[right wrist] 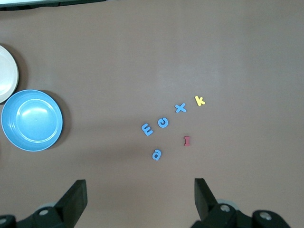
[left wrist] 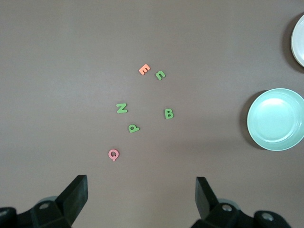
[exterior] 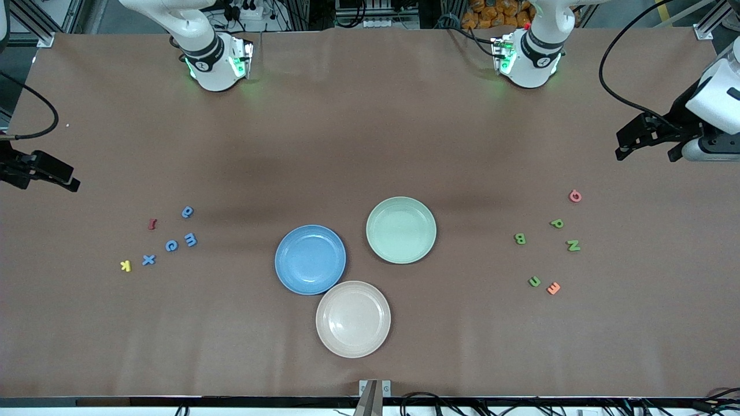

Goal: Sort letters by color into matching plates

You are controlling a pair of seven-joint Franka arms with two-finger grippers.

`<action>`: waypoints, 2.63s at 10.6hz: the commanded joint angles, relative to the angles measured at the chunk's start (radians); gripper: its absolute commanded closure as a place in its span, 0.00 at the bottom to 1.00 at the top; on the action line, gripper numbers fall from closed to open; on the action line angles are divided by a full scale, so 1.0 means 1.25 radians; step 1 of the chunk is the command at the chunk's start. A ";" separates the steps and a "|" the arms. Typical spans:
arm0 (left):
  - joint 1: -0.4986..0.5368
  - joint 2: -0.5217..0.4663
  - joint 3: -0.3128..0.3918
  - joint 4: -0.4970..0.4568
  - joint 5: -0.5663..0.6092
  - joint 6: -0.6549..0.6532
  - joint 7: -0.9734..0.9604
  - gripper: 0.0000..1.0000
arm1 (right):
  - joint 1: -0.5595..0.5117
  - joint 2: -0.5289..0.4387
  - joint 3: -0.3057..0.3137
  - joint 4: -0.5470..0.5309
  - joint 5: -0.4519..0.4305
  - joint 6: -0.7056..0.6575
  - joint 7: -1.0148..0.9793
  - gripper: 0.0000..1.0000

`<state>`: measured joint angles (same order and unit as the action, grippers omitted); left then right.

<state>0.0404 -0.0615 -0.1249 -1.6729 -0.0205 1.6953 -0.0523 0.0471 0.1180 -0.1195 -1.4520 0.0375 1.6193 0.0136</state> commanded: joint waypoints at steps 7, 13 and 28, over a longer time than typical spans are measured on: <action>0.027 0.065 -0.001 -0.040 -0.006 -0.013 -0.005 0.00 | 0.009 -0.001 -0.003 -0.003 -0.010 0.008 0.000 0.00; 0.017 0.195 -0.007 -0.138 -0.007 0.228 -0.049 0.00 | 0.002 -0.124 0.016 -0.519 -0.053 0.509 0.000 0.00; 0.076 0.356 -0.003 -0.321 0.147 0.601 -0.093 0.00 | -0.126 0.131 0.098 -0.722 -0.041 0.828 -0.023 0.00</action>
<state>0.1297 0.3761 -0.1278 -2.0182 0.1001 2.3751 -0.1567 -0.0873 0.2582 -0.0191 -2.3500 -0.0201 2.6436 -0.0154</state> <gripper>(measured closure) 0.000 0.000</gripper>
